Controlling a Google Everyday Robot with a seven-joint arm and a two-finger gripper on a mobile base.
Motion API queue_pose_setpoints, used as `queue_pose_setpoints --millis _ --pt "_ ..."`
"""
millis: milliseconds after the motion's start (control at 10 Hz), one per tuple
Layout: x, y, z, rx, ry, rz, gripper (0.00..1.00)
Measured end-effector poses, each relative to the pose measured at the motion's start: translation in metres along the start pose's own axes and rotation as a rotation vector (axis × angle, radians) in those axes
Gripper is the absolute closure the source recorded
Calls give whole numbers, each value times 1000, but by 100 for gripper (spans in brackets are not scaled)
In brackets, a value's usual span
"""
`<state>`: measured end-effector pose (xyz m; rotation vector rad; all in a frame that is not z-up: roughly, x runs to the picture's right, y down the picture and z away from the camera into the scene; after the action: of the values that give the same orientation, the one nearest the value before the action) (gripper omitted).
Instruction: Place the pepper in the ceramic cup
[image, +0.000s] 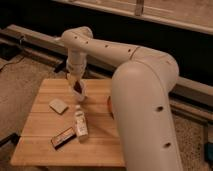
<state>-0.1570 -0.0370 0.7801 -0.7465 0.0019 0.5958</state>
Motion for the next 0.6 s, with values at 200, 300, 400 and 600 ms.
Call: queue_pose_setpoints --millis 200,300,400,600 --pt "-8 -20 9 16 11 4 91" --pt "-11 -25 13 22 17 3 91" --pt "-16 -30 16 26 16 0 91" --pt "-25 -42 24 35 8 -9 91"
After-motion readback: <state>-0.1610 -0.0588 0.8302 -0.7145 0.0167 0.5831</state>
